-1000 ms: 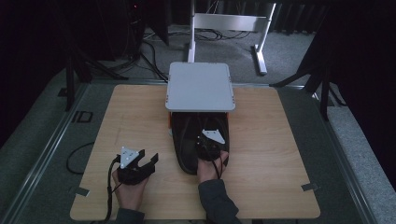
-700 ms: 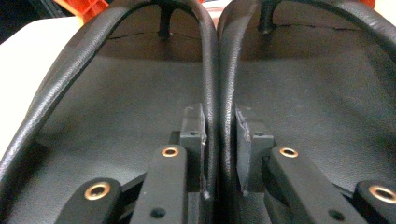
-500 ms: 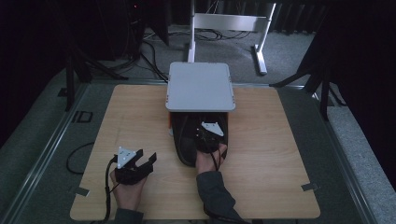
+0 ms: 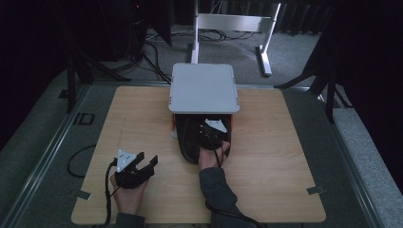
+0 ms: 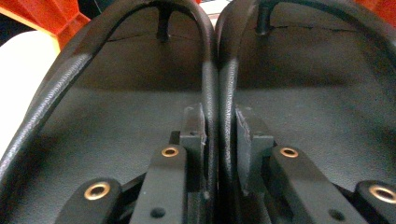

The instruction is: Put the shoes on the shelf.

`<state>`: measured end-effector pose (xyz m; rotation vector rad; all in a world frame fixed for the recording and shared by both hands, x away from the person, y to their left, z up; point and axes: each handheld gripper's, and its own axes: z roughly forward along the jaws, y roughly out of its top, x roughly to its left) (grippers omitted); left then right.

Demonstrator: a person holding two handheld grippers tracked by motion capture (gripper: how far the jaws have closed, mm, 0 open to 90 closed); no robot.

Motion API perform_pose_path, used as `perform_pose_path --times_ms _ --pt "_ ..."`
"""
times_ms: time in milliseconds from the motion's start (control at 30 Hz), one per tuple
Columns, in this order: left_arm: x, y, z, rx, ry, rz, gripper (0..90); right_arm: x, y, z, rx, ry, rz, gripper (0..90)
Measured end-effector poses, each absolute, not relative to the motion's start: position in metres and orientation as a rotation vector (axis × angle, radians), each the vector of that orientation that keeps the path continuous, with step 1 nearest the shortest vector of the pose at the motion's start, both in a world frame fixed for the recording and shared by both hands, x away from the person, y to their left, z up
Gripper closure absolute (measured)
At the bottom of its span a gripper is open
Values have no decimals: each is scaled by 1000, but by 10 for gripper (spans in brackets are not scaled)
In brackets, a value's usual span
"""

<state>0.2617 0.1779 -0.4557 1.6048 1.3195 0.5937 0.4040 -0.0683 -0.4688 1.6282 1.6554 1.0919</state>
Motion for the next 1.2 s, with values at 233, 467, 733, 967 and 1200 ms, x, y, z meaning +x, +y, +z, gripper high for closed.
perform_pose_path --times_ms 233,467,733,967,1200 --pt "261 180 -456 1598 1325 596 433 413 -66 -470 1630 1646 1088 754" --pt "261 180 -457 1596 1326 592 433 418 -63 -471 1642 1639 1072 753" --pt "260 182 -456 1592 1330 592 433 426 -59 -473 1666 1623 1061 752" --pt "260 183 -456 1583 1331 593 433 431 -56 -473 1646 1610 1062 751" --pt "260 183 -456 1582 1331 593 433 434 -56 -471 1614 1600 1064 749"
